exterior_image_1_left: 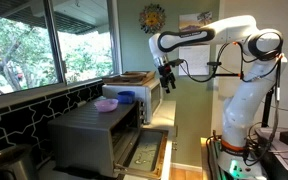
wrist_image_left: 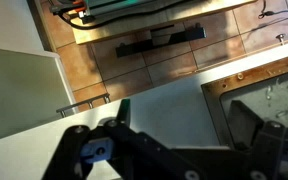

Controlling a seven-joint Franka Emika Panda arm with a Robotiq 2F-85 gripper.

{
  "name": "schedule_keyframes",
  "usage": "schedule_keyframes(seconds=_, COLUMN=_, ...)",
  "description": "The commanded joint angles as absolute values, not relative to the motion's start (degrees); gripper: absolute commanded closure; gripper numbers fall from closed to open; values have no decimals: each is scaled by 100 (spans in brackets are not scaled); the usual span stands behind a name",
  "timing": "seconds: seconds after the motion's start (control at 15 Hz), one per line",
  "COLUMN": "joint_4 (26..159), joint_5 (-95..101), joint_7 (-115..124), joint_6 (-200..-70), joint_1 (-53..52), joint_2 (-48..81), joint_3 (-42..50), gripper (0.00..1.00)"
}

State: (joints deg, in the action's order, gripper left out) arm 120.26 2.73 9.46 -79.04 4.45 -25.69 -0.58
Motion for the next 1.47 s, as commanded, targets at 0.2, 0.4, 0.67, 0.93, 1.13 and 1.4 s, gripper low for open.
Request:
schedule_keyframes(seconds=0.2, joint_4=12015, joint_5=284, joint_7=957, joint_6=-7896, joint_1=404, joint_2=-2564, joint_3=-25, gripper=0)
schedule_keyframes(seconds=0.4, joint_4=12015, joint_5=284, joint_7=957, joint_6=-7896, joint_1=404, joint_2=-2564, joint_3=-25, gripper=0)
schedule_keyframes(seconds=0.67, joint_4=11914, joint_5=-182, joint_7=1587, joint_6=-8106, joint_1=449, joint_2=-2424, joint_3=-88, gripper=0)
schedule_keyframes(seconds=0.93, joint_4=11737, joint_5=-587, joint_7=2689, joint_6=-8914, joint_1=532, joint_2=-2303, joint_3=-218, gripper=0)
schedule_keyframes(seconds=1.13, joint_4=11747, joint_5=-538, joint_7=3352, joint_6=-9820, joint_1=559, joint_2=-2276, joint_3=-335, gripper=0)
schedule_keyframes(seconds=1.4, joint_4=11832, joint_5=-422, joint_7=4195, joint_6=-10822, joint_1=536, joint_2=-2200, joint_3=-480, gripper=0)
